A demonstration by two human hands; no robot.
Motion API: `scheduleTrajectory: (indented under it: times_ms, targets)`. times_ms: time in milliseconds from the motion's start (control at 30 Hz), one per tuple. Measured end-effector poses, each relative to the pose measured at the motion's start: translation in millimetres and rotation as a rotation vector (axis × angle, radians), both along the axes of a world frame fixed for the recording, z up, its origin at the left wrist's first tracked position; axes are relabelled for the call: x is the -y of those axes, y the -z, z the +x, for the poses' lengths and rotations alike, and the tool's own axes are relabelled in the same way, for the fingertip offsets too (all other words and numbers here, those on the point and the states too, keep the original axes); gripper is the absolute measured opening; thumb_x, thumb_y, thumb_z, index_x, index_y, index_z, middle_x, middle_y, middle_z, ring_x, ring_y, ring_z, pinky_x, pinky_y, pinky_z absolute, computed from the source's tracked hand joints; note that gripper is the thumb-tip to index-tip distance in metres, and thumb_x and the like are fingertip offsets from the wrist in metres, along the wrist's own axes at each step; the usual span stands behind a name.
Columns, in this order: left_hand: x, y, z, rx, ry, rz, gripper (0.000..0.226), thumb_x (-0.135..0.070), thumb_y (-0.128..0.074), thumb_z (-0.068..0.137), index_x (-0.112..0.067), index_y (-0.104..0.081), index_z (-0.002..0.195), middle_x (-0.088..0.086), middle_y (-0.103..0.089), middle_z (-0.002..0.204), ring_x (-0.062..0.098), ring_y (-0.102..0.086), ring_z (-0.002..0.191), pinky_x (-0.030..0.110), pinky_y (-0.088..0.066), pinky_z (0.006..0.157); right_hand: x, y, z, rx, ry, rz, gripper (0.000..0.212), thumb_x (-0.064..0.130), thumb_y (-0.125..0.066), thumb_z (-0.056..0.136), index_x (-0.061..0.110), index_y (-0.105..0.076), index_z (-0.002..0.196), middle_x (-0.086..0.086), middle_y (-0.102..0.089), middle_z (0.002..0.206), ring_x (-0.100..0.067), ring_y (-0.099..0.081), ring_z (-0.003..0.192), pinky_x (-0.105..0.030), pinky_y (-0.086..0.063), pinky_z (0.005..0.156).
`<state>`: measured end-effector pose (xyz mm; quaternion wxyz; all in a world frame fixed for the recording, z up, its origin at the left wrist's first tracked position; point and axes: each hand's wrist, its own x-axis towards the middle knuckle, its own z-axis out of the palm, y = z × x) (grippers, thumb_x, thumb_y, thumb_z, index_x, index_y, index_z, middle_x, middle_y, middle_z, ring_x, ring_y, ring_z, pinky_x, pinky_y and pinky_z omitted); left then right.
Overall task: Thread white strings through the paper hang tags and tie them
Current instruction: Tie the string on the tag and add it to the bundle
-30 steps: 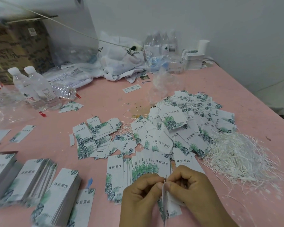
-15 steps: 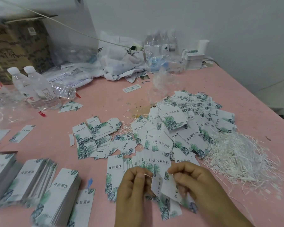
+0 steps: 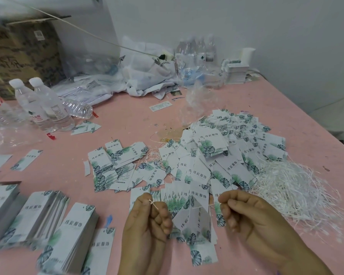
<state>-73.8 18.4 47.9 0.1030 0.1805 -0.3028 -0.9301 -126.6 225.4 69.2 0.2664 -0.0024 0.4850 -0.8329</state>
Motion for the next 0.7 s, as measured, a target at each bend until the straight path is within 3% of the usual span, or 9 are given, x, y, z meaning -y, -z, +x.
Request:
scheduleTrajectory:
  times_ms: [100, 167, 300, 400, 567, 700]
  targets:
    - [2, -3, 2, -0.082, 0.052, 0.074, 0.022, -0.024, -0.074, 0.075, -0.013, -0.056, 0.082, 0.001, -0.044, 0.048, 0.007, -0.037, 0.036, 0.014, -0.035, 0.033, 0, -6, 4, 0.011, -0.108, -0.066, 0.016, -0.003, -0.062, 0.080, 0.001, -0.075, 0.089, -0.021, -0.064, 0.070, -0.018, -0.059, 0.050, -0.025, -0.051, 0.046]
    - [3, -7, 3, -0.145, 0.098, 0.098, 0.038, -0.022, -0.095, 0.054, -0.012, -0.065, 0.076, -0.001, -0.041, 0.047, 0.006, -0.032, 0.036, 0.016, -0.030, 0.033, 2, -8, 7, 0.003, -0.159, -0.068, 0.017, 0.003, -0.072, 0.077, 0.004, -0.073, 0.093, -0.024, -0.065, 0.073, -0.021, -0.063, 0.052, -0.027, -0.053, 0.048]
    - [3, -10, 3, -0.139, 0.119, 0.015, 0.051, -0.023, -0.103, 0.031, -0.010, -0.073, 0.071, 0.003, -0.047, 0.047, 0.008, -0.041, 0.034, 0.017, -0.037, 0.033, 9, -4, 10, -0.090, -0.163, 0.045, 0.024, 0.016, -0.084, 0.069, 0.006, -0.069, 0.085, -0.028, -0.068, 0.077, -0.026, -0.066, 0.057, -0.028, -0.054, 0.051]
    - [0, -7, 3, -0.101, 0.128, -0.085, 0.060, -0.024, -0.104, 0.021, -0.008, -0.077, 0.072, 0.009, -0.058, 0.053, 0.011, -0.054, 0.040, 0.018, -0.046, 0.037, 11, -1, 12, -0.178, -0.116, 0.113, 0.018, 0.021, -0.081, 0.065, 0.013, -0.074, 0.079, -0.022, -0.068, 0.071, -0.021, -0.062, 0.054, -0.026, -0.051, 0.050]
    - [-8, 3, 6, -0.123, 0.166, -0.340, 0.056, -0.031, -0.102, 0.031, -0.007, -0.080, 0.077, 0.023, -0.068, 0.063, 0.021, -0.063, 0.048, 0.023, -0.051, 0.043, 14, 8, 12, -0.239, -0.024, 0.148, 0.044, 0.037, -0.093, 0.053, 0.007, -0.075, 0.081, -0.011, -0.060, 0.060, -0.016, -0.054, 0.055, -0.023, -0.047, 0.054]
    - [-15, 8, 10, -0.128, 0.185, -0.535, 0.023, -0.008, -0.086, 0.054, -0.009, -0.080, 0.077, 0.025, -0.071, 0.068, 0.023, -0.067, 0.054, 0.025, -0.053, 0.049, 17, 13, 14, -0.320, 0.002, 0.256, 0.052, 0.050, -0.091, 0.052, 0.010, -0.075, 0.082, -0.003, -0.061, 0.062, -0.014, -0.053, 0.057, -0.022, -0.047, 0.056]
